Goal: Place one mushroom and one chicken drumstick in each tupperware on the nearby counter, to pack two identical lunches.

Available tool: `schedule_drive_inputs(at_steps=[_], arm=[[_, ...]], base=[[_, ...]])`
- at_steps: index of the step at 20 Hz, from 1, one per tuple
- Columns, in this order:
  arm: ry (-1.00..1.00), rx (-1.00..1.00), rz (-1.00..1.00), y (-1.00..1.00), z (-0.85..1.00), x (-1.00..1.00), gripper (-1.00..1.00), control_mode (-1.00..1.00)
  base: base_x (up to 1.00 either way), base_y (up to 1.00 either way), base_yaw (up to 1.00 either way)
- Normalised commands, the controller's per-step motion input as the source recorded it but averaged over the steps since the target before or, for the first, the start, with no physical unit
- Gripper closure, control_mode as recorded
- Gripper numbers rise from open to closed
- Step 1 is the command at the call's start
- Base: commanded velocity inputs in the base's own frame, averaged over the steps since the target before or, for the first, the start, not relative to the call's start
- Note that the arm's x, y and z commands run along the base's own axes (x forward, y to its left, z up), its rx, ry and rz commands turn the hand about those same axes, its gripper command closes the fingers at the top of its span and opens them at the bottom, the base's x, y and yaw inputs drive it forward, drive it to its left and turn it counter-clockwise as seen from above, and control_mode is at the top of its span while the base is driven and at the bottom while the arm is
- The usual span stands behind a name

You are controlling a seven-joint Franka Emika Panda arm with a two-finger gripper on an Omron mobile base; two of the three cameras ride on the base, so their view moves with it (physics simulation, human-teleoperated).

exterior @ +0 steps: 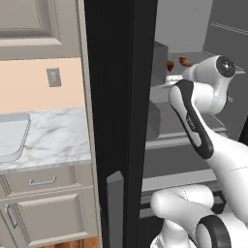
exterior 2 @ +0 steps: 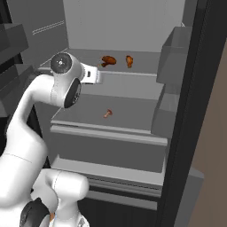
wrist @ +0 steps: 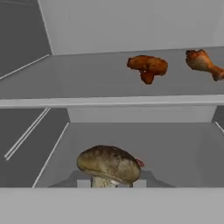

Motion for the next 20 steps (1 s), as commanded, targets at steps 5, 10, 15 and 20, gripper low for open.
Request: schedule_drive_inputs(at_steps=[5, 10, 15, 20], arm=[[0.0, 0.0, 0.0, 0.0, 0.0, 0.0, 1.0, 1.0], [0.0, 0.0, 0.0, 0.0, 0.0, 0.0, 1.0, 1.0], [0.0, 0.0, 0.0, 0.0, 0.0, 0.0, 1.0, 1.0], [0.0, 0.0, 0.0, 0.0, 0.0, 0.0, 1.0, 1.0]], base=[[-1.0, 0.0, 0.0], [-1.0, 0.06, 0.0], [-0.71, 0.52, 0.0], [-0.33, 1.0, 0.0]])
